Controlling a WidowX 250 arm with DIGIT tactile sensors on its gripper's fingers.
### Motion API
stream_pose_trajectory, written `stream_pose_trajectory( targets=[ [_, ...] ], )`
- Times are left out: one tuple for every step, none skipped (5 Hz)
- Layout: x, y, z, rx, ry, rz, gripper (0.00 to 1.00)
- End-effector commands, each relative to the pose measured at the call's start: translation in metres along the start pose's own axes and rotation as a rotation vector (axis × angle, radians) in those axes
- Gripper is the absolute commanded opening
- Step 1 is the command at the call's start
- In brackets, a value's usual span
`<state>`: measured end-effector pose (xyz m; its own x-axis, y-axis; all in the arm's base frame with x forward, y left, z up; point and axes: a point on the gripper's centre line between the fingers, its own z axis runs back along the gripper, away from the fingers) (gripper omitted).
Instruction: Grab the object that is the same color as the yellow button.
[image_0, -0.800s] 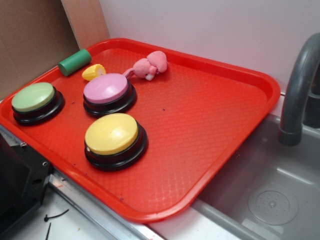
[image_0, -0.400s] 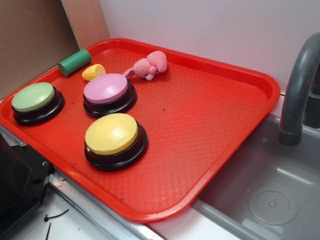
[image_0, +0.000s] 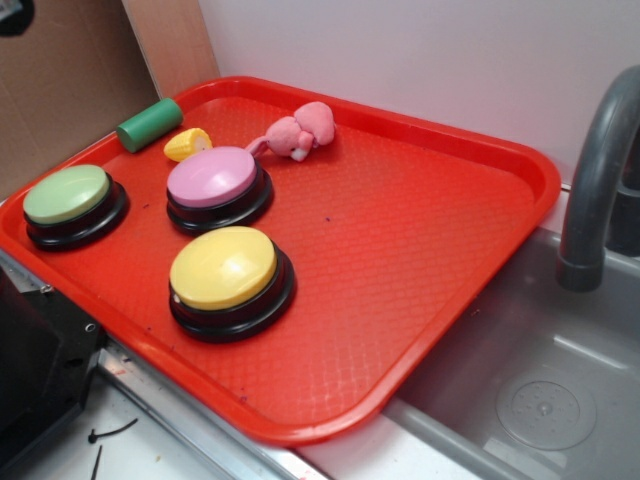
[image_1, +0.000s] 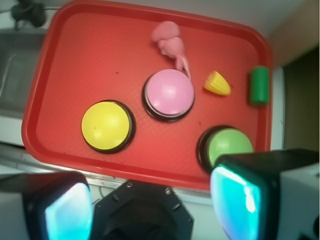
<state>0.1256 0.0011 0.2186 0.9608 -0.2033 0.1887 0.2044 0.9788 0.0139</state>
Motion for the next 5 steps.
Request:
stream_pose_trajectory(
  targets=[
    [0.018,0.052,-0.039,-0.028,-0.071,-0.282,1.00],
    [0.034,0.079,-0.067,-0.060,-0.150,-0.481,1.00],
    [0.048,0.088,-0.086,0.004,-0.113,-0.576,1.00],
    [0.069,0.106,-0.120,0.035,-0.099,-0.650,1.00],
    [0.084,0.112,-0.142,0.037,-0.088,-0.653,1.00]
  ],
)
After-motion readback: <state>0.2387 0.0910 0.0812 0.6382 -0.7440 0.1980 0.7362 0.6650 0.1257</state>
